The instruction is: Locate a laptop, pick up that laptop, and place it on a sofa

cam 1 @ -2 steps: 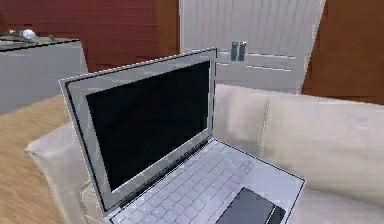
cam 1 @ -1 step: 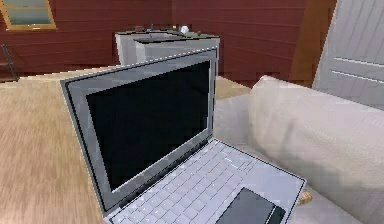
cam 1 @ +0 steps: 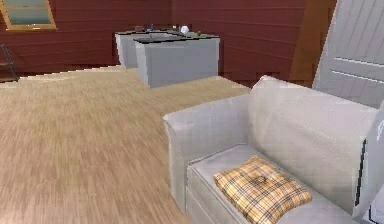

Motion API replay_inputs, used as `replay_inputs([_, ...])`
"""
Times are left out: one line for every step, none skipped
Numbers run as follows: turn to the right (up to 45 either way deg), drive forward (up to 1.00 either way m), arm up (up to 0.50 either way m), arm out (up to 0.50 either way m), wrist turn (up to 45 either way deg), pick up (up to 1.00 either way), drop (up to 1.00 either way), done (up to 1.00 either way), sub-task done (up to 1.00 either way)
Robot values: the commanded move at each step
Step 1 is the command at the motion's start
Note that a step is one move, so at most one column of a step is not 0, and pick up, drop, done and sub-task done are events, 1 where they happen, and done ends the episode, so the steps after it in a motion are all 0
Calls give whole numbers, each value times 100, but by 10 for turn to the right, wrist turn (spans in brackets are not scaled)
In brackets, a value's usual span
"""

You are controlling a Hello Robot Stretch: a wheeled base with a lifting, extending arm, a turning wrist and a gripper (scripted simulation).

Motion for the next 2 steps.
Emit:
replay_inputs([0,0,0,0,390,0,0,0,0])
replay_inputs([0,0,-26,0,0,0,0,0,0])
